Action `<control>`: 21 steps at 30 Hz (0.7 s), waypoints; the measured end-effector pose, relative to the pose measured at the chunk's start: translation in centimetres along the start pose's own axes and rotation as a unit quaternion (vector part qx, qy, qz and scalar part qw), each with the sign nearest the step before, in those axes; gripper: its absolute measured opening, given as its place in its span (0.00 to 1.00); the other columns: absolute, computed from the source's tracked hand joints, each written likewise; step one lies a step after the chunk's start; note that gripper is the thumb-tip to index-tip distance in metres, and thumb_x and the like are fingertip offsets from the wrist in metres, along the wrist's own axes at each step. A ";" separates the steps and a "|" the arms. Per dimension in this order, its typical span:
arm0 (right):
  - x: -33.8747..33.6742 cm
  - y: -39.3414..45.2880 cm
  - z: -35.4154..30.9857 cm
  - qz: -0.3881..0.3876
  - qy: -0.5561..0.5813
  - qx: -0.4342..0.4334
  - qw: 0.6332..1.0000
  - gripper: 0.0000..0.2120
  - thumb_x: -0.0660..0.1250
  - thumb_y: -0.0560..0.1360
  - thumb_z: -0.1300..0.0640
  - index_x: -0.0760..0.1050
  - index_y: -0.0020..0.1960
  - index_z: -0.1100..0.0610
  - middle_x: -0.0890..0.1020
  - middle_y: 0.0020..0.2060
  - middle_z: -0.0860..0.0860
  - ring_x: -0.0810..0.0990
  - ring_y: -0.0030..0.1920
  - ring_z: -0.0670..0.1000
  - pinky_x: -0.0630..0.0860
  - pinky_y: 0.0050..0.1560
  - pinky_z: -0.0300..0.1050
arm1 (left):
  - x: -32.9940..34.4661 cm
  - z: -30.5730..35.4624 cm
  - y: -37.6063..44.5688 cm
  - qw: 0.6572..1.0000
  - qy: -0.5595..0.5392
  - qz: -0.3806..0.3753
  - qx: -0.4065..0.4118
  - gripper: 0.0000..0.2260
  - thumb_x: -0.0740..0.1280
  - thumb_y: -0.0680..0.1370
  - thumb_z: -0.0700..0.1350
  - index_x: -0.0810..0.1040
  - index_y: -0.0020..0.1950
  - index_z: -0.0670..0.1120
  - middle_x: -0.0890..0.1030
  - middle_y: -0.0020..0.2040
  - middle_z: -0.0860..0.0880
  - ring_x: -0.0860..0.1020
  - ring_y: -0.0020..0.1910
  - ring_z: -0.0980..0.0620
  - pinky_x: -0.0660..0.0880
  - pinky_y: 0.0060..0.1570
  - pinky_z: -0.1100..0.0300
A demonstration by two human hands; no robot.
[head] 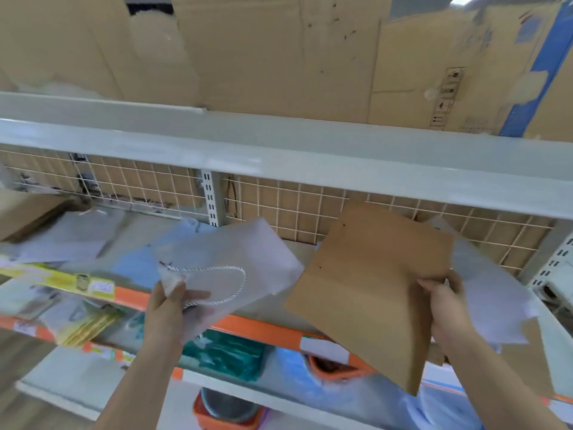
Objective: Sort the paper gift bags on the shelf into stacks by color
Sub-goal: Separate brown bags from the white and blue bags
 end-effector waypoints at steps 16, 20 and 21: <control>22.5 -12.9 10.2 0.002 0.000 0.042 0.999 0.20 0.65 0.72 0.67 0.72 0.60 0.49 0.81 0.47 0.52 0.79 0.47 0.54 0.74 0.51 0.50 | -26.1 7.2 11.4 0.998 0.043 0.043 -0.013 0.05 0.60 0.81 0.43 0.75 0.53 0.47 0.84 0.31 0.50 0.81 0.31 0.58 0.73 0.26 0.72; 27.0 -13.8 11.5 0.004 -0.001 0.042 0.999 0.19 0.66 0.70 0.68 0.76 0.55 0.47 0.82 0.47 0.50 0.80 0.46 0.53 0.75 0.52 0.50 | -29.7 8.2 13.1 0.998 0.038 0.048 -0.010 0.07 0.59 0.81 0.39 0.76 0.52 0.47 0.83 0.30 0.49 0.81 0.30 0.60 0.74 0.26 0.71; 28.2 -13.9 12.0 0.000 -0.001 0.047 0.999 0.18 0.66 0.70 0.68 0.76 0.52 0.47 0.82 0.47 0.51 0.80 0.46 0.53 0.75 0.52 0.51 | -30.4 8.4 13.7 0.998 0.035 0.048 -0.013 0.07 0.59 0.81 0.39 0.75 0.53 0.47 0.84 0.30 0.49 0.81 0.30 0.59 0.75 0.26 0.71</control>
Point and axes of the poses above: each hand's wrist, its own y-axis towards the middle knuckle, its own x-axis out of the palm, z = x × y, the point moved 6 cm from there along y, towards the middle knuckle
